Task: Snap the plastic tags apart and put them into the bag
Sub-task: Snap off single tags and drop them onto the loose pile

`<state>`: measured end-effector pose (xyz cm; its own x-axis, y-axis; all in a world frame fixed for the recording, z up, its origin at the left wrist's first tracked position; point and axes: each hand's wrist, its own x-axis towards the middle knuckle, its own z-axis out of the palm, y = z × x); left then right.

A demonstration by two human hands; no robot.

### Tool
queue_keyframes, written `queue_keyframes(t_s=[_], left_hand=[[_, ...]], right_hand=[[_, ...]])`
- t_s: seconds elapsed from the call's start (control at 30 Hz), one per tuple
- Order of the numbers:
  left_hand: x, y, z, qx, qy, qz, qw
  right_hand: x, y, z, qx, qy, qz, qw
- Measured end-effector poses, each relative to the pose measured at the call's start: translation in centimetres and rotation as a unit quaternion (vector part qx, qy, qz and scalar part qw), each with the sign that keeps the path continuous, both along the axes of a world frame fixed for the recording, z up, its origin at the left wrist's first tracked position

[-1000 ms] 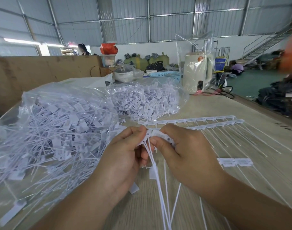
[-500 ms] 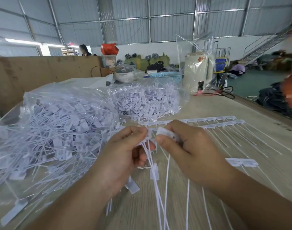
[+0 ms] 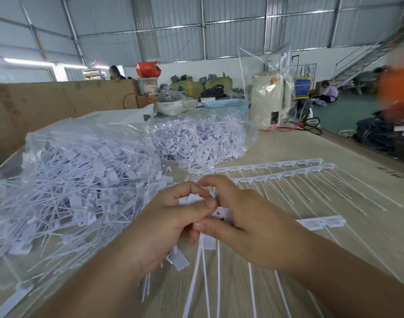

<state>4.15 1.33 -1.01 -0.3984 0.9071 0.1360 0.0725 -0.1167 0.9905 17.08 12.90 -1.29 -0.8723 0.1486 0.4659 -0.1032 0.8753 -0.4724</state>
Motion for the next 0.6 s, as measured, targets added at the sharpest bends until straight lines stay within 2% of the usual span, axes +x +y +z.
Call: queue_keyframes(t_s=[0.2, 0.3, 0.43, 0.6], left_hand=[[-0.9, -0.2, 0.7, 0.022, -0.006, 0.048, 0.999], [-1.1, -0.4, 0.7, -0.008, 0.038, 0.034, 0.999], [-1.1, -0.6, 0.5, -0.032, 0.097, 0.038, 0.994], [-0.7, -0.2, 0.4, 0.021, 0.053, 0.057, 0.997]], right_hand=[[0.6, 1.2, 0.7, -0.032, -0.016, -0.035, 0.999], [0.7, 1.5, 0.7, 0.0, -0.052, -0.031, 0.998], [0.7, 1.5, 0.8, 0.009, -0.058, -0.024, 0.998], [0.5, 1.1, 0.9, 0.016, -0.005, -0.062, 0.998]])
